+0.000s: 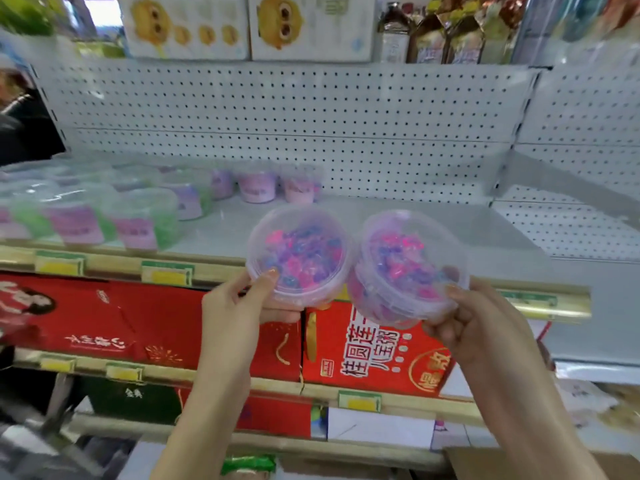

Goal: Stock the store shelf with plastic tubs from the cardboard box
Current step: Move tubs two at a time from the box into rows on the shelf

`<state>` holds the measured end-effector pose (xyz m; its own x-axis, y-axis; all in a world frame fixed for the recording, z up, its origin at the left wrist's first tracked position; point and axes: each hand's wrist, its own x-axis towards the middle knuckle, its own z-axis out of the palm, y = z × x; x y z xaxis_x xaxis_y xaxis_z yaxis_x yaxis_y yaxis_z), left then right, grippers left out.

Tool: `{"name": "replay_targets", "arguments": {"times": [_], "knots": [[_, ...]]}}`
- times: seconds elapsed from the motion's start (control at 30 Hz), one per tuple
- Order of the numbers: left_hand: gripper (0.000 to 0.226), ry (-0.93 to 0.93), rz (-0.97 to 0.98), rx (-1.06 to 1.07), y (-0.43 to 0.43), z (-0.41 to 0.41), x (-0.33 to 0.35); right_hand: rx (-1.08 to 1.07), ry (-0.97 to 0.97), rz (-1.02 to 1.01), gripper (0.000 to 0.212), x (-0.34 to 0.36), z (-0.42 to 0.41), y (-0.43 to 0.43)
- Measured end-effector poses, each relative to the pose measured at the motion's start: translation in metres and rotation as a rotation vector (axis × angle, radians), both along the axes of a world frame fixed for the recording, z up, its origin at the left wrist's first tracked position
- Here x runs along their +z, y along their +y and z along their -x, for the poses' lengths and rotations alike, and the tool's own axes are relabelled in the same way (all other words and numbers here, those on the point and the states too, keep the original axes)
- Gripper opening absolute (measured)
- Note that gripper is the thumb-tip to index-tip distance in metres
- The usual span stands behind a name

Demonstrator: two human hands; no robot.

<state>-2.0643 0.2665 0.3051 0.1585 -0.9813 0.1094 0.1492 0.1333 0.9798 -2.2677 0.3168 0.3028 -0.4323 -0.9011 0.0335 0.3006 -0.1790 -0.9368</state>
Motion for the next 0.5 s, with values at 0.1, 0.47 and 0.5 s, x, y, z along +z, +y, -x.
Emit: {"name": "replay_targets", "arguments": {"times": [0.1, 0.47, 0.5], "knots": [[0.007, 0.016, 0.010, -0.002, -0.014, 0.002, 0.005, 0.021, -0.005, 0.015, 0.018, 0.006, 0.006, -0.018], [0.011, -0.004, -0.059, 0.093, -0.069, -0.021, -0.010, 0.113, -0.037, -0.052, 0.017, -0.008, -0.005, -0.094], [0.012, -0.001, -0.062, 0.095, -0.076, -0.024, -0.011, 0.107, -0.036, -0.055, 0.017, -0.008, -0.008, -0.103]]}}
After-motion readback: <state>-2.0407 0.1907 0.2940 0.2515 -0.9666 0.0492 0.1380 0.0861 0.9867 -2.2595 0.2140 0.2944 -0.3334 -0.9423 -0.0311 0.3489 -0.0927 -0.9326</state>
